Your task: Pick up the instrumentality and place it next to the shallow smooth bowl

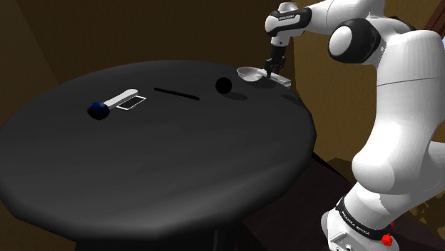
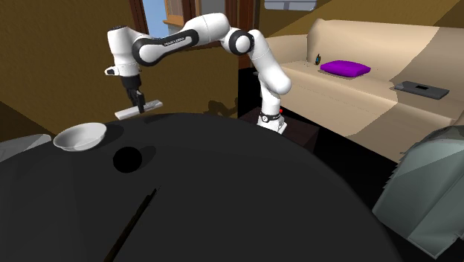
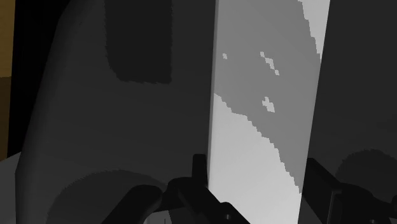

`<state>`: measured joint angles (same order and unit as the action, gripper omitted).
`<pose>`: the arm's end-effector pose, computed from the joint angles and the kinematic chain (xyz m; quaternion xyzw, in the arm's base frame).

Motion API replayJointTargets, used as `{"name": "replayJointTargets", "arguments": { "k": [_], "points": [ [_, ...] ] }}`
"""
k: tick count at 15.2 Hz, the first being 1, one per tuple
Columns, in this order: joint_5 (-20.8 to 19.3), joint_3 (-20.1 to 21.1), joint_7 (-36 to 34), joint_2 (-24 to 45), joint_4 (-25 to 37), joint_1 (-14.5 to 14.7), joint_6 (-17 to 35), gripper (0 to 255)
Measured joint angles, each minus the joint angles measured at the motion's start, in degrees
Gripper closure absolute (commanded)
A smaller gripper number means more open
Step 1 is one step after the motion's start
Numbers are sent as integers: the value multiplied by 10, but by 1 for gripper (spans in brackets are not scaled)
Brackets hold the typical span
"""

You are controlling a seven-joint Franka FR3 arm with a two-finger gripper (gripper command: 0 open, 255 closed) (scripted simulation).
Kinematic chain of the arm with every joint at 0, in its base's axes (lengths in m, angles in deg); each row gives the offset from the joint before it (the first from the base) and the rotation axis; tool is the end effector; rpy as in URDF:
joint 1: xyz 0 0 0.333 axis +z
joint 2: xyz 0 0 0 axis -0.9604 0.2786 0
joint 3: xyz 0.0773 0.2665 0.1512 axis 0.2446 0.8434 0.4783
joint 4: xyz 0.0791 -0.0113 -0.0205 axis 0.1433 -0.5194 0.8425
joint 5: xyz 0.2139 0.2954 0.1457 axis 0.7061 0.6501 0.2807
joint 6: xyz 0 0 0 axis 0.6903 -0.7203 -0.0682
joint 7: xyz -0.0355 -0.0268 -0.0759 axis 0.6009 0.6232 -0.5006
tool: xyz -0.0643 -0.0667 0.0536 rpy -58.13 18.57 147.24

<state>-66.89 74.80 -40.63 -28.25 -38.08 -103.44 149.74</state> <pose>0.6341 -0.3496 0.4444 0.9990 -0.0438 0.0037 0.0091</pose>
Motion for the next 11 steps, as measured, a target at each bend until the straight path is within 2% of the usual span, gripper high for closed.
{"name": "replayJointTargets", "arguments": {
  "k": [11],
  "points": [
    [0,0,0,11,-66,-1,77,255]
  ]
}}
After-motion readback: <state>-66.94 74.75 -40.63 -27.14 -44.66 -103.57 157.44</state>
